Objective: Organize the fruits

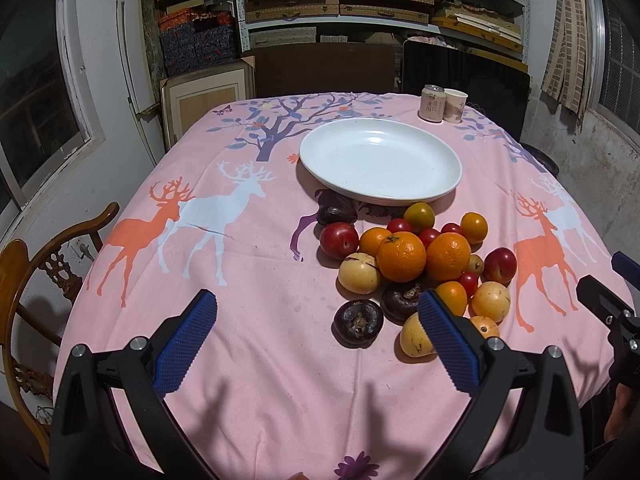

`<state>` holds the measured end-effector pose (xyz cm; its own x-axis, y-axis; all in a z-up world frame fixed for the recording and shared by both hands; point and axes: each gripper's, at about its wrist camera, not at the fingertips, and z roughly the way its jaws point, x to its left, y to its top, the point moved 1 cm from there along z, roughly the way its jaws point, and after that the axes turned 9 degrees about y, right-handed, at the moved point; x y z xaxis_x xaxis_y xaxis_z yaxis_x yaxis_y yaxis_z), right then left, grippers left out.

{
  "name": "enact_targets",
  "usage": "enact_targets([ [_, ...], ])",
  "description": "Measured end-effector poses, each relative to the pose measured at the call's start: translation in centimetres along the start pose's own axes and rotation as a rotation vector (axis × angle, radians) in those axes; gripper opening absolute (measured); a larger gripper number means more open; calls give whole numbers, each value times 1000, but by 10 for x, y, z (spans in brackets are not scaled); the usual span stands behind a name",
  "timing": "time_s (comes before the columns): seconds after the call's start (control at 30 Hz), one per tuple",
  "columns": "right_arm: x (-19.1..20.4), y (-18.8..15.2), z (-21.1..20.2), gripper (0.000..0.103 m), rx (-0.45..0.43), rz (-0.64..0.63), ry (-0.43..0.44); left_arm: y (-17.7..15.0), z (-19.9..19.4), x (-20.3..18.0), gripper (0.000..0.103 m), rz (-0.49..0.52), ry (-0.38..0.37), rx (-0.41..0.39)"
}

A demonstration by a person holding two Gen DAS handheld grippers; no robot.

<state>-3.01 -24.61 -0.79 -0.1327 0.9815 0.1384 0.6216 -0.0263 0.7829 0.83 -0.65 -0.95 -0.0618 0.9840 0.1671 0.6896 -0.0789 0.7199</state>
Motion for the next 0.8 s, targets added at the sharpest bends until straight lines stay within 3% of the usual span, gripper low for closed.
enact_targets([
  [0.37,0,-3,2,99,3,1,-2,-7,4,1,99,3,0,9],
  [0.63,-16,-17,8,99,29,36,-37,-41,39,-2,99,91,-55,110],
  [0.8,-27,-16,17,99,61,58,-36,-44,51,-18,99,177,-10,52],
])
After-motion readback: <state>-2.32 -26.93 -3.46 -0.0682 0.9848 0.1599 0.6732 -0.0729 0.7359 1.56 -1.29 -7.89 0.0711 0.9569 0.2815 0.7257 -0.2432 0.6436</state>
